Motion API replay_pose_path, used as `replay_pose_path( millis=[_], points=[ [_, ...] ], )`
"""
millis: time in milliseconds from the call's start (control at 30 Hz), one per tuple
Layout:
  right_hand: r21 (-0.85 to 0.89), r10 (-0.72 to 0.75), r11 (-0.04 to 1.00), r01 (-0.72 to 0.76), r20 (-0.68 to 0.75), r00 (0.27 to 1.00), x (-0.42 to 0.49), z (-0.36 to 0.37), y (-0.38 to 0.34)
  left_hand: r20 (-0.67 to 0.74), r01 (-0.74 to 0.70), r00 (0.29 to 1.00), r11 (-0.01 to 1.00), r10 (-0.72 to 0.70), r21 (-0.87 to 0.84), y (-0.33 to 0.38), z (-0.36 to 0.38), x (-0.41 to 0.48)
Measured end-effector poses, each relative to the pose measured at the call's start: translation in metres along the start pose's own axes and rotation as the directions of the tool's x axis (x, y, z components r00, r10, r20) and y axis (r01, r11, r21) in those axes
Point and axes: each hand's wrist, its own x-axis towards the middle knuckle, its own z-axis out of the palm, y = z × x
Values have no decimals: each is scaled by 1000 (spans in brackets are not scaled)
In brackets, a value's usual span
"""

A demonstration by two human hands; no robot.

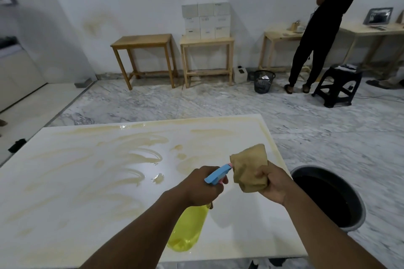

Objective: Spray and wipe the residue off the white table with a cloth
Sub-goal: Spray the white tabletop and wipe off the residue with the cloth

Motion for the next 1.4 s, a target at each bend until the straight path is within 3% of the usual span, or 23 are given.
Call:
replay_pose_path(
  millis=[167, 367, 533, 700, 833, 1000, 1133, 1267, 1333, 1400],
  points=[
    [-113, -29, 993, 42, 119, 992, -15, 14, -12, 2, 6, 1000, 999, -6, 40, 10, -1, -11],
    [-49, 18, 999, -9, 190, 982, -23, 14, -15, 2, 38, 999, 997, -38, 60, 21, -5, -13],
    [-72, 54, 996, -43, 162, 985, -7, 9, -21, -33, 65, 998, 992, -62, 107, 22, -13, 0],
    [-111, 80, 992, -68, 104, 991, 29, 3, -30, -98, 210, 976, 953, -192, 217, 11, -19, 26],
    [-264, 115, 960, -93, 71, 991, 71, -9, -41, -98, 223, 973, 956, -207, 191, -4, -29, 57],
    [-631, 256, 738, -240, -68, 964, 159, -30, -71, -125, 250, 962, 967, -243, 51, -30, -44, 103],
    [-795, 266, 582, -169, -10, 964, 248, -29, -120, -201, 281, 938, 959, -284, -41, -51, -47, 143],
    [-870, -52, 485, 90, 74, 996, 330, -7, -160, -247, 331, 910, 942, -334, -54, -74, -47, 169],
    [-943, -165, 292, 161, 117, 979, 379, -5, -157, -264, 357, 893, 931, -364, -75, -85, -45, 181],
    [-974, -186, 144, 177, 149, 971, 418, -18, -134, -272, 374, 880, 921, -389, -108, -95, -42, 187]
  ],
)
